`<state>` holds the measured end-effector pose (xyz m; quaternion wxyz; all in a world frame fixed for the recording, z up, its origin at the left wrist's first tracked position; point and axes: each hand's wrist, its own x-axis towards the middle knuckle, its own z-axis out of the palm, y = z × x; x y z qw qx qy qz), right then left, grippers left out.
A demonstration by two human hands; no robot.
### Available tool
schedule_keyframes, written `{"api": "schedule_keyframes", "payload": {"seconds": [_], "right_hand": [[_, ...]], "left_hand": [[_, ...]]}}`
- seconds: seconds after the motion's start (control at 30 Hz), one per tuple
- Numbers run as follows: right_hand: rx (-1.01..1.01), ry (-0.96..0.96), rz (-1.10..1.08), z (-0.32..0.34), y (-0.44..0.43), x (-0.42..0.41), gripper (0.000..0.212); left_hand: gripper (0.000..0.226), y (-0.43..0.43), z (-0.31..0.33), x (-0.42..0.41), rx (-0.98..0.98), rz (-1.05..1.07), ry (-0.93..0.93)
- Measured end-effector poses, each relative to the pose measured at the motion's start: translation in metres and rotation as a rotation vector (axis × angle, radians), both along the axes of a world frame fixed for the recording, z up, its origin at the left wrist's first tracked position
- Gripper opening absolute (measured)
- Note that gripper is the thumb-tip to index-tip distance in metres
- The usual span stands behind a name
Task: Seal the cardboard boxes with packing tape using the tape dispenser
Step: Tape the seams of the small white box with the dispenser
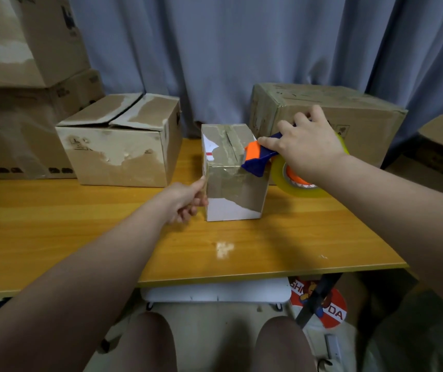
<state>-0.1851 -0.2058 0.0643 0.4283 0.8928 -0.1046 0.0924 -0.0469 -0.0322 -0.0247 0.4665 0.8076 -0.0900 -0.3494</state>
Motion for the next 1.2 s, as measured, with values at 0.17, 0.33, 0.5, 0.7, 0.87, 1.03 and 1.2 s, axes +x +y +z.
{"api": "schedule_keyframes", "payload": {"seconds": [0.17,0.33,0.5,0.7,0.87,1.03,1.2], "right_hand": [[-0.013,0.015,-0.017,0.005,0.004,0.004,0.052],[0.004,0.008,-0.018,0.002,0.003,0.001,0.057],[0.03,-0.018,-0.028,-0.001,0.003,0.0,0.063],[0.034,-0.016,-0.028,-0.002,0.002,0.001,0.063],[0.051,-0.017,-0.016,-0.002,-0.001,0.0,0.06],[0.082,-0.025,0.002,-0.003,-0.006,-0.001,0.056],[0.1,-0.015,0.011,-0.003,-0.008,0.0,0.058]], "left_hand": [[0.063,0.012,-0.009,0.009,0.226,-0.067,-0.299],[0.062,-0.004,0.004,-0.003,-0.494,0.088,-0.344],[0.07,-0.021,-0.015,-0.03,-0.708,-0.052,-0.079],[0.048,0.002,-0.022,-0.007,-0.628,-0.111,-0.305],[0.056,0.005,-0.016,0.019,-0.465,-0.379,-0.799],[0.066,-0.008,-0.016,0.035,-0.188,-0.427,-1.151],[0.074,-0.011,-0.018,0.044,-0.142,-0.422,-1.288]]}}
